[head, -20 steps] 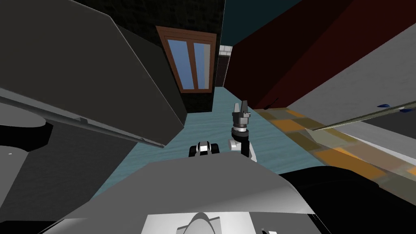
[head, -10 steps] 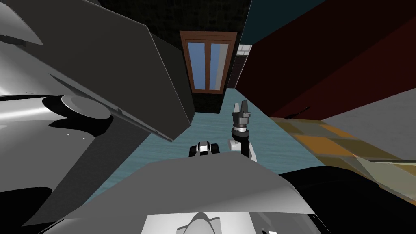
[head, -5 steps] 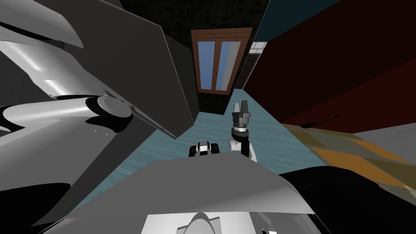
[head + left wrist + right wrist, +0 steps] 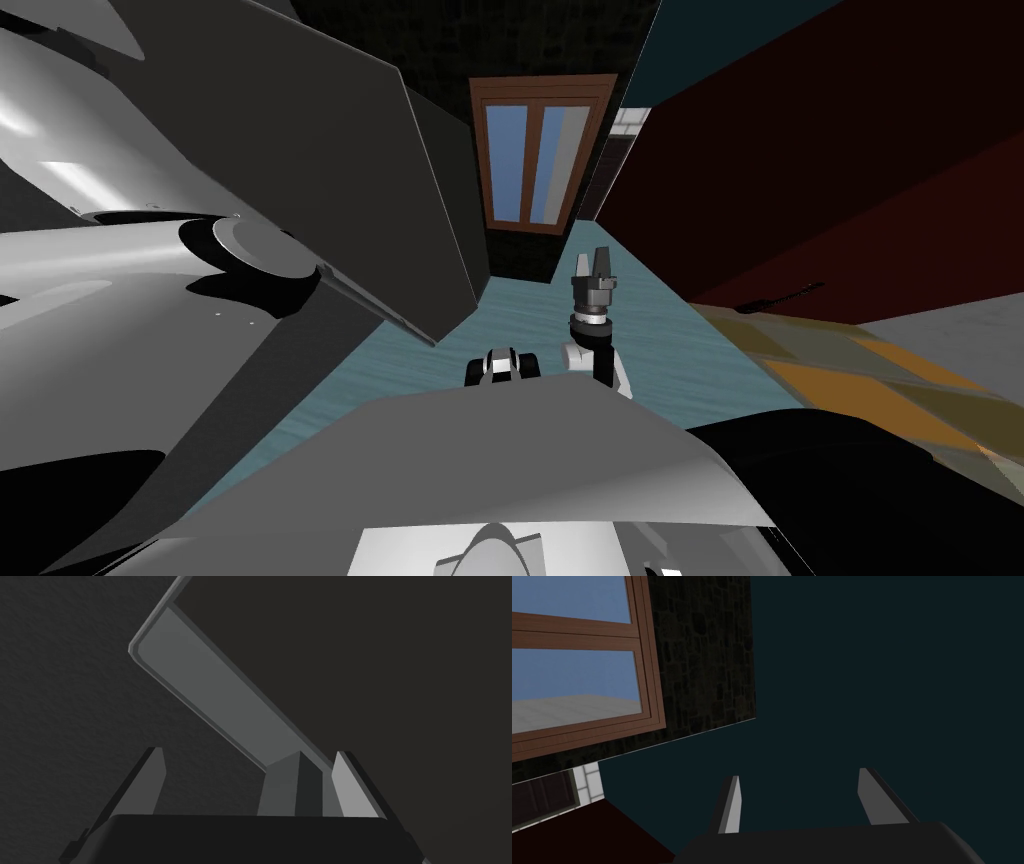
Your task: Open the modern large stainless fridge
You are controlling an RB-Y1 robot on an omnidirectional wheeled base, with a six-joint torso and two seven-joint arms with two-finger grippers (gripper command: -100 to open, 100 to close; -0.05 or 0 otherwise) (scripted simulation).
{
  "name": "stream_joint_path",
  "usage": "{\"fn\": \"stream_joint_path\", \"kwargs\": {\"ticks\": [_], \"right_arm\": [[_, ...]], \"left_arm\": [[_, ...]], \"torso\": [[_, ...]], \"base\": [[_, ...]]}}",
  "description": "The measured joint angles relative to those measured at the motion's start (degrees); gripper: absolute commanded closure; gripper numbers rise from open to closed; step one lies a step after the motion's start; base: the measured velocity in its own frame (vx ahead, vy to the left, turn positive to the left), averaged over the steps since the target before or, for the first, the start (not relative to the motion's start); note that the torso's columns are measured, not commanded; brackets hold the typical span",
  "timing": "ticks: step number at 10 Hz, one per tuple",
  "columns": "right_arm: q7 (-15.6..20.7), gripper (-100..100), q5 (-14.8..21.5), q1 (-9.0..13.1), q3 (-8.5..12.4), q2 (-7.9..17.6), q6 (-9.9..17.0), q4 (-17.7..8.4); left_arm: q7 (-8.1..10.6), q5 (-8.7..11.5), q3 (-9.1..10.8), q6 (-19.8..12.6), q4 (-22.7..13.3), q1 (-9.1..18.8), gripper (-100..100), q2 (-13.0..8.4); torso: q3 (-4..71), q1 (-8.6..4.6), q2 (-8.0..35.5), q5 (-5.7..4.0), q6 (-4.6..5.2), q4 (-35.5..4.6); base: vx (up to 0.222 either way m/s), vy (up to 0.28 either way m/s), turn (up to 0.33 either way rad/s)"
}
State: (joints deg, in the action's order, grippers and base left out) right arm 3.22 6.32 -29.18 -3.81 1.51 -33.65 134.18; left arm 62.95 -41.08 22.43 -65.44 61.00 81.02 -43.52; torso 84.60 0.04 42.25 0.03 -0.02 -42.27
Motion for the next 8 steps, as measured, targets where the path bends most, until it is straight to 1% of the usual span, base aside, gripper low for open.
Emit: {"fn": "stream_joint_path", "kwargs": {"ticks": [1, 2, 3, 8], "right_arm": [[0.0, 0, 0.0, 0.0, 0.0, 0.0, 0.0, 0.0], [0.0, 0, 0.0, 0.0, 0.0, 0.0, 0.0, 0.0], [0.0, 0, 0.0, 0.0, 0.0, 0.0, 0.0, 0.0], [0.0, 0, 0.0, 0.0, 0.0, 0.0, 0.0, 0.0]], "left_arm": [[-0.19, -0.3, -0.33, -0.2, -1.0, 1.3, -100, -0.5], [-0.92, -0.4, -0.68, -0.9, -1.3, 2.8, -100, -0.9], [-1.13, -0.5, -0.73, -1.2, -1.3, 3.0, 0, -0.9], [-1.11, -0.5, -0.72, -1.1, -1.3, 3.0, 0, -0.9]], "torso": [[0.0, -0.02, 0.0, -0.01, 0.00, 0.0], [0.0, -0.02, 0.0, -0.03, 0.02, 0.0], [0.0, -0.05, 0.1, -0.01, 0.01, 0.0], [0.0, -0.03, 0.0, -0.03, 0.02, 0.0]], "base": [[0.016, 0.028, -0.064], [0.008, 0.016, -0.015], [0.000, 0.000, 0.000], [0.000, 0.000, 0.000]]}}
